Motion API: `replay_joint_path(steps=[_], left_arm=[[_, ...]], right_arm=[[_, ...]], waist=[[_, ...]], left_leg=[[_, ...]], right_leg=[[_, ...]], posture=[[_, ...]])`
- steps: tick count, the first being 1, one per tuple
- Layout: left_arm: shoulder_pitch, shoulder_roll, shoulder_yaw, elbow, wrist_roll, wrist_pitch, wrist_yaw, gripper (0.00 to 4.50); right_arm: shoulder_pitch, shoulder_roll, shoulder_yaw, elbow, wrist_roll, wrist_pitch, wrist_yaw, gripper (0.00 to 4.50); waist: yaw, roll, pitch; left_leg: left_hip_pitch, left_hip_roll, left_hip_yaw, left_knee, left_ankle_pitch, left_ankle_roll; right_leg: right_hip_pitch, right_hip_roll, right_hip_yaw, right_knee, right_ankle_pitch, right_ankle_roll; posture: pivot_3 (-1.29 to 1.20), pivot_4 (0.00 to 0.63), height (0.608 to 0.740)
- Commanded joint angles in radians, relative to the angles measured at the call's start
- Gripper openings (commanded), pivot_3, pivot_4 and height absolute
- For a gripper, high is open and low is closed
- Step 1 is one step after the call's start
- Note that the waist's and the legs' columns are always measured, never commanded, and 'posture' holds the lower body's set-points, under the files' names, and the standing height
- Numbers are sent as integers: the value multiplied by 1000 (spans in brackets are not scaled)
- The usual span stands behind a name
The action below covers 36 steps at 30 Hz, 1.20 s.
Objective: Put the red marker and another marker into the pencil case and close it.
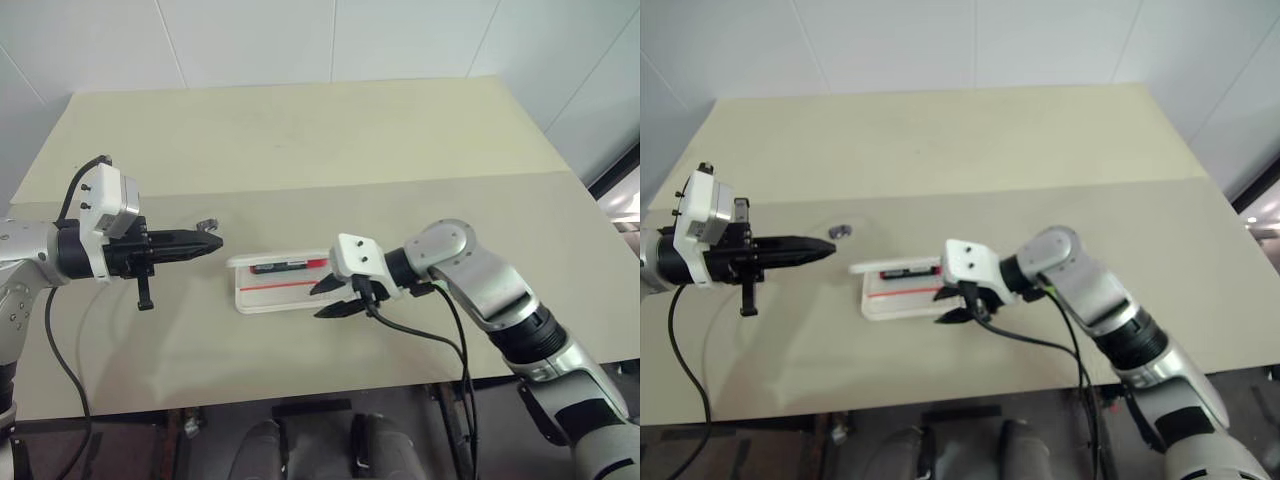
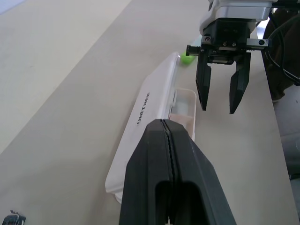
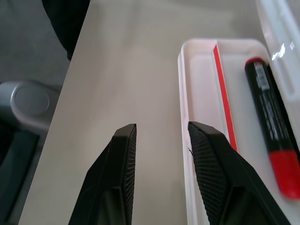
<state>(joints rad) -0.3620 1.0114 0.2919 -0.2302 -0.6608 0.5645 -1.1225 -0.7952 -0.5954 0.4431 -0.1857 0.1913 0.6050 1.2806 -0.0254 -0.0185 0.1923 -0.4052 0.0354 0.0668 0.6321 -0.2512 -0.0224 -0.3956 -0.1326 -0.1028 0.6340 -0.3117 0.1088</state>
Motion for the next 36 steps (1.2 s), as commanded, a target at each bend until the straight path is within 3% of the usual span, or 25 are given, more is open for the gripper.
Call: replay_joint_path(steps=[1,10,18,28,31,36], left_arm=[[-6,22,33,-8,9,-17,-1,0],[21,89,139,38,-27,30,-27,0],[168,109,292,-57,-91,112,-78,0],[201,95,320,-93,-99,101,-75,0],[198,93,312,-86,-94,90,-76,0],[188,97,295,-67,-84,71,-80,0]], right_arm=[[-18,-56,-54,32,-15,-59,10,1868],[-44,-160,-122,245,-84,-186,-19,1868],[10,-282,-160,368,-133,-259,4,1868],[88,-353,-212,323,-109,-242,65,1868],[104,-370,-228,326,-112,-243,62,2453],[133,-389,-245,317,-121,-258,52,4166]], waist=[[0,0,0],[-1,-1,1],[1,-2,1],[-1,-2,1],[0,-2,1],[0,-2,1]], left_leg=[[0,0,0,0,0,0],[0,0,1,-1,0,0],[0,0,2,0,0,0],[0,0,2,-1,-1,0],[0,0,2,0,-1,0],[0,0,2,-1,-1,0]], right_leg=[[0,0,0,0,0,0],[0,0,0,-1,0,0],[-1,0,1,-2,0,0],[-1,0,1,-5,0,0],[-1,0,1,-5,0,0],[-1,0,1,-5,0,0]], posture=[[0,150,740],[0,150,740],[0,150,740],[0,150,740],[0,150,740],[0,150,740]])
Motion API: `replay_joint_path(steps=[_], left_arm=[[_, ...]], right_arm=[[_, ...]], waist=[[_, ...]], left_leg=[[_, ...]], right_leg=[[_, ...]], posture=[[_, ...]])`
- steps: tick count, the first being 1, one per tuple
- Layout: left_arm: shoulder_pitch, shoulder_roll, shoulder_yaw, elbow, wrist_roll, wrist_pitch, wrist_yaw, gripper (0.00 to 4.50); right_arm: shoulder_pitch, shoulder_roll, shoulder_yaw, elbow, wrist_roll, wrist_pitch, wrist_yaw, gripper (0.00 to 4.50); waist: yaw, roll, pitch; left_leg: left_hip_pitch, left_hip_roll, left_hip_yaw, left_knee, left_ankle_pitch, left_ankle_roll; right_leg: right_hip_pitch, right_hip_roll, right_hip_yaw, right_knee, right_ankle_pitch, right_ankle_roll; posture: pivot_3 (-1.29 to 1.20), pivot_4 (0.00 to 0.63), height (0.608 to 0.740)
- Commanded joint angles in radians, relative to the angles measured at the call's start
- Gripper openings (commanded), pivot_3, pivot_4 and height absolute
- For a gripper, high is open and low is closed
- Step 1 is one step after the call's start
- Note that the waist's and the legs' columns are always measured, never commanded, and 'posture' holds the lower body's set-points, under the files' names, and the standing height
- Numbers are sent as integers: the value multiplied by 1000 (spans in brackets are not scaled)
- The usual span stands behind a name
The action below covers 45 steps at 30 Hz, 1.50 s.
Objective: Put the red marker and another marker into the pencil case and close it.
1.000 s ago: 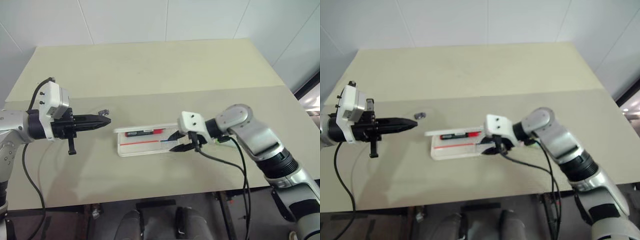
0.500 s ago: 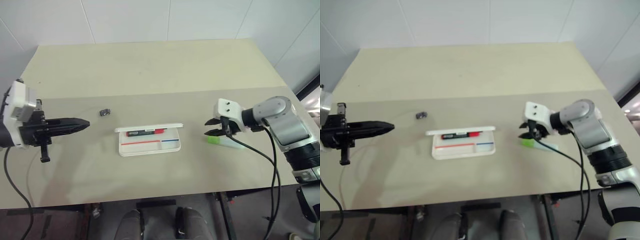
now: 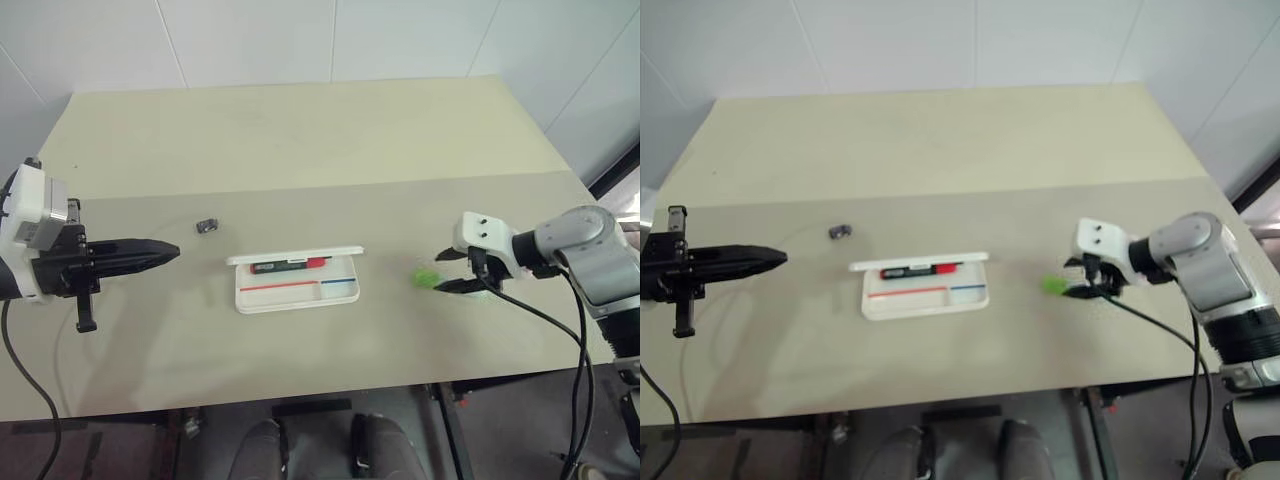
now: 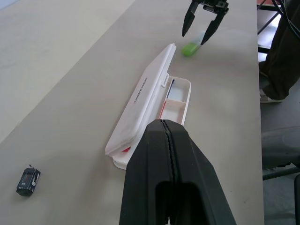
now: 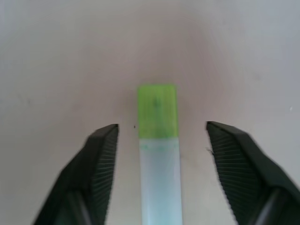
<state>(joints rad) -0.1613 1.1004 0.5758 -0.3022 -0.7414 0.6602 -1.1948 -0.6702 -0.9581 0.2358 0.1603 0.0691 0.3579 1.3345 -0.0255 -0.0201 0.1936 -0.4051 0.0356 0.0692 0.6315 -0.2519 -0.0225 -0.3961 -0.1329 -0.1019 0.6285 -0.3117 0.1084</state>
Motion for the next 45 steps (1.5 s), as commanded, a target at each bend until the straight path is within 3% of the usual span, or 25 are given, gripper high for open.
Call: replay_joint_path(steps=[1,19,23,30,45], left_arm=[[-15,8,8,8,-3,-28,-8,0],[-12,5,-20,17,1,-69,-7,0],[-14,9,-26,8,-16,-63,-20,0],[-37,26,-56,16,-6,-66,-43,0],[-105,36,-123,63,30,-97,-61,0]], right_arm=[[12,-28,-39,-28,-1,-13,-4,4482],[25,-18,-6,149,-101,-117,2,4482],[40,-7,3,132,-100,-113,9,3538],[63,10,6,52,-83,-81,42,1158],[20,44,-30,-377,12,119,15,1073]], waist=[[0,0,0],[0,0,0],[0,0,0],[-3,0,0],[1,0,0]], left_leg=[[0,0,0,0,0,0],[0,0,1,1,0,0],[0,0,1,1,0,0],[1,2,1,2,0,0],[0,3,2,2,-1,-1]], right_leg=[[0,0,0,0,0,0],[0,0,0,0,0,0],[0,0,0,0,0,0],[1,2,1,1,1,-2],[0,3,1,3,1,-2]], posture=[[0,150,740],[0,150,740],[0,150,740],[0,150,740],[0,150,740]])
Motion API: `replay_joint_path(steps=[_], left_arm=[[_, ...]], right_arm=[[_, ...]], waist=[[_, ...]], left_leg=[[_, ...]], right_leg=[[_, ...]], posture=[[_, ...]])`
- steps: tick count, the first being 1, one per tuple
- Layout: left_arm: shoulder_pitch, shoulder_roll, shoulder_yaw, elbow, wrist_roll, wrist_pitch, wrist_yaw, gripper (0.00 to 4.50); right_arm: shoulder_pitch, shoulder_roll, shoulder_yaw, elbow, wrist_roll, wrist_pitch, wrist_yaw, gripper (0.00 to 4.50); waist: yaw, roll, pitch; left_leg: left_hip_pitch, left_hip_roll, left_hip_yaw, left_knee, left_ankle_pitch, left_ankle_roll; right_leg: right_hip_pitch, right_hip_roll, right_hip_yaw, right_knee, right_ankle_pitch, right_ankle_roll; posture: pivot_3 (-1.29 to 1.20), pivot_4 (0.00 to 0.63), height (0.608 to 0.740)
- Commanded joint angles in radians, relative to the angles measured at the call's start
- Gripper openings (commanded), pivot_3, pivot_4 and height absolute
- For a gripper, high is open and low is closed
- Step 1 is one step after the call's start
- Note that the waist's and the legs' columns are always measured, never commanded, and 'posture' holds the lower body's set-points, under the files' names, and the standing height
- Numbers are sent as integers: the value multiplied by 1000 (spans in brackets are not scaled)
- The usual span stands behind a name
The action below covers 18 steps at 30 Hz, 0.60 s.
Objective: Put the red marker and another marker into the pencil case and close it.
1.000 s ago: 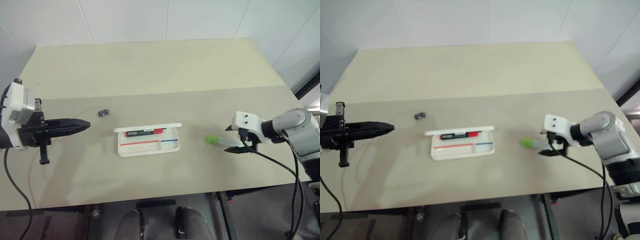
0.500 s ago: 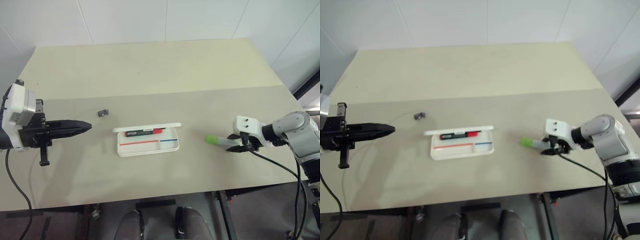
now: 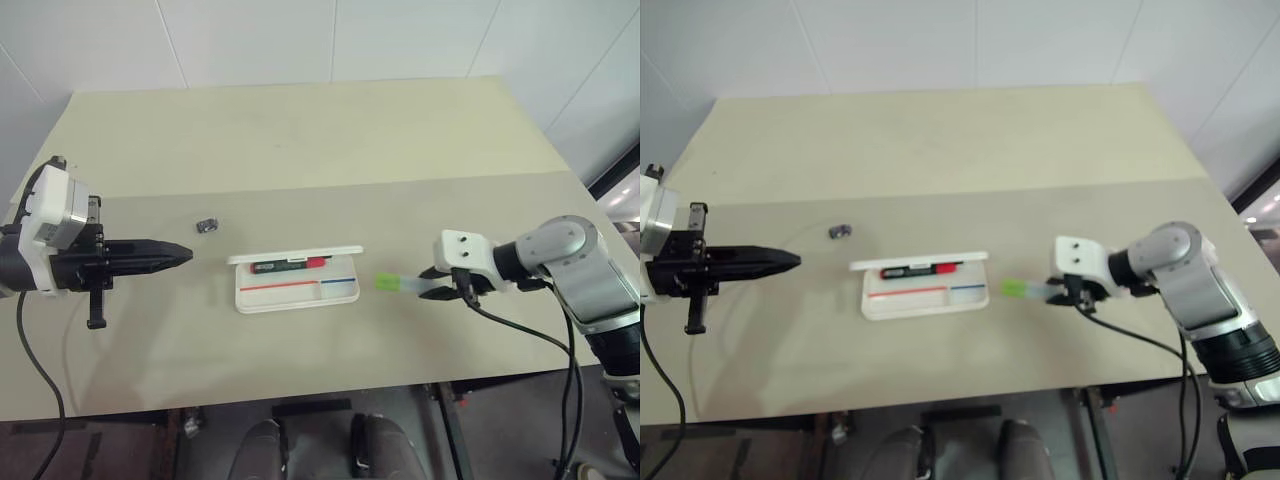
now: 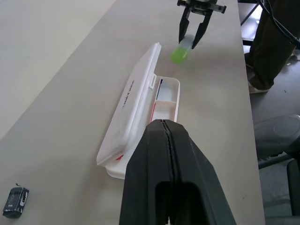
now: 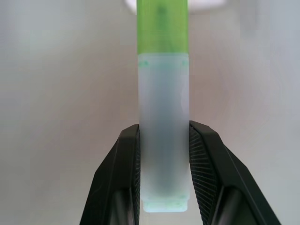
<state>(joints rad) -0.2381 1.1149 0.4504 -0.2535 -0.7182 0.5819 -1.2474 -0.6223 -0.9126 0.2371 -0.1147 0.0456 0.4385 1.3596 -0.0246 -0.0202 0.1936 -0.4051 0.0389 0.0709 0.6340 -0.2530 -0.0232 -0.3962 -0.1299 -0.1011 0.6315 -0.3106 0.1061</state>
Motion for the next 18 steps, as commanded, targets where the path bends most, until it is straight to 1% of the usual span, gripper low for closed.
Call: replay_joint_path(steps=[1,4,8,13,18], left_arm=[[-35,21,-5,19,9,-22,-11,0],[-60,17,-29,35,19,-32,-17,0],[-105,9,-72,61,29,-46,-25,0],[-150,4,-113,92,43,-63,-33,0],[-173,0,-134,108,51,-72,-38,0]], right_arm=[[-31,2,-32,-136,48,60,-13,1073],[-44,25,-10,-220,72,119,-32,1073],[-72,113,66,-279,68,186,-87,1073],[-115,218,154,-267,33,209,-157,1073],[-160,306,228,-217,-7,185,-207,1073]], waist=[[0,0,0],[0,0,0],[-1,0,0],[-2,0,0],[-2,0,0]], left_leg=[[0,0,0,0,0,0],[0,0,0,0,0,0],[0,0,0,0,0,0],[0,0,0,1,0,0],[0,0,0,1,0,0]], right_leg=[[0,0,0,0,0,0],[0,0,0,0,0,0],[0,0,0,0,0,0],[0,0,0,1,0,0],[0,0,0,1,0,0]], posture=[[0,150,740],[0,150,740],[0,150,740],[0,150,740],[0,150,740]])
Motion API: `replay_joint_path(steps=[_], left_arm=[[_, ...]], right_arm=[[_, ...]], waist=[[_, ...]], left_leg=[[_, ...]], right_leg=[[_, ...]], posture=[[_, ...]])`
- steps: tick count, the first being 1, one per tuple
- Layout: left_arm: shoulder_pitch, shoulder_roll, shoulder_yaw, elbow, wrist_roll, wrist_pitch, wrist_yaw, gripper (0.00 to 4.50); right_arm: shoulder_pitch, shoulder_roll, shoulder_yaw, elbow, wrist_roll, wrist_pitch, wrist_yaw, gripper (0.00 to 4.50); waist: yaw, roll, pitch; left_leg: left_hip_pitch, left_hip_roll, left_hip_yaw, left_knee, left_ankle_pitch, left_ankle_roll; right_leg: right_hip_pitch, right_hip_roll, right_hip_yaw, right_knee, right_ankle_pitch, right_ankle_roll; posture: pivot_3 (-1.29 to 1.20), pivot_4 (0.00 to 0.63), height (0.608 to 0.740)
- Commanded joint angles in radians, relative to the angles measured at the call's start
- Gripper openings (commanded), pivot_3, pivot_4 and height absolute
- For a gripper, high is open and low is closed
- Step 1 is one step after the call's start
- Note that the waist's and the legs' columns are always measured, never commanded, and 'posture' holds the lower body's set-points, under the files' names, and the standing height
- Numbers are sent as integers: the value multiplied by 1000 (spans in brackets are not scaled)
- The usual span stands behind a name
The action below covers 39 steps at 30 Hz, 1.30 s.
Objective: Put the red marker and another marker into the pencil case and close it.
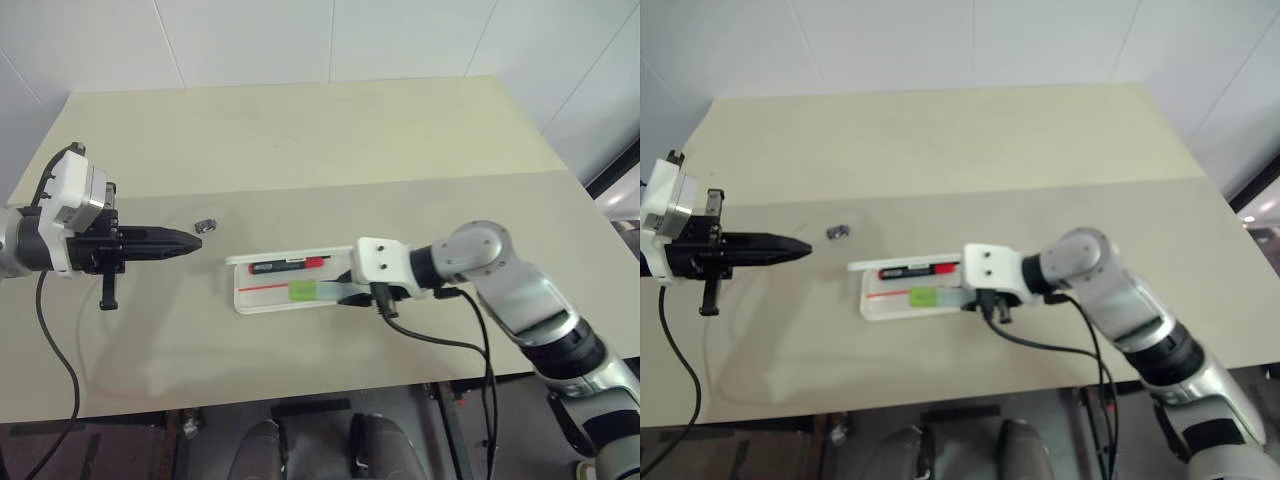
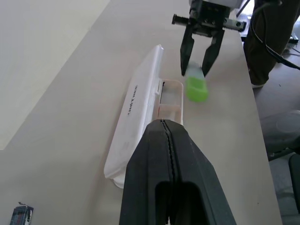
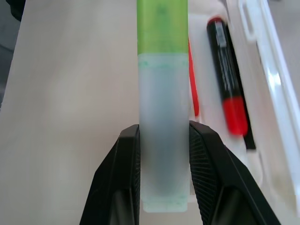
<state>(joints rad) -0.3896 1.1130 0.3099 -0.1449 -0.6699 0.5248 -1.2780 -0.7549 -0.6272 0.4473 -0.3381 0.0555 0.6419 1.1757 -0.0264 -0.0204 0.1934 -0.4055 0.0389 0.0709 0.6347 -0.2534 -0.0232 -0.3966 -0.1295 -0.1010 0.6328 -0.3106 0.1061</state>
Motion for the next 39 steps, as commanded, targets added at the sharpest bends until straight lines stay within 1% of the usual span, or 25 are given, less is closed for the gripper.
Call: replay_joint_path(steps=[1,8,14,22,30,39], left_arm=[[-20,2,8,-1,2,-16,-8,0],[3,4,30,-19,-5,-9,-3,0],[27,2,50,-35,-8,-5,8,0],[39,-2,55,-48,-9,-5,21,0],[44,-1,60,-58,-11,-1,29,0],[36,0,53,-58,-9,-1,36,0]], right_arm=[[-33,32,33,14,-24,-29,-27,1073],[-55,82,93,69,-67,-95,-35,1073],[-89,153,114,131,-86,-124,-53,1073],[-132,220,137,212,-121,-178,-71,1073],[-138,244,141,254,-146,-211,-67,1073],[-131,238,145,262,-164,-226,-45,1073]], waist=[[0,0,0],[0,0,0],[-2,0,0],[-2,0,0],[-3,-1,0],[-2,-1,0]], left_leg=[[0,0,0,0,0,0],[0,0,0,1,0,0],[0,0,0,0,0,0],[0,0,0,1,0,0],[0,0,0,1,0,0],[0,0,0,1,0,0]], right_leg=[[0,0,0,0,0,0],[0,0,0,0,0,0],[0,0,0,0,0,0],[0,0,0,1,0,0],[0,0,0,2,0,0],[0,0,0,2,0,0]], posture=[[0,150,740],[0,150,740],[0,150,740],[0,150,740],[0,150,740],[0,150,740]])
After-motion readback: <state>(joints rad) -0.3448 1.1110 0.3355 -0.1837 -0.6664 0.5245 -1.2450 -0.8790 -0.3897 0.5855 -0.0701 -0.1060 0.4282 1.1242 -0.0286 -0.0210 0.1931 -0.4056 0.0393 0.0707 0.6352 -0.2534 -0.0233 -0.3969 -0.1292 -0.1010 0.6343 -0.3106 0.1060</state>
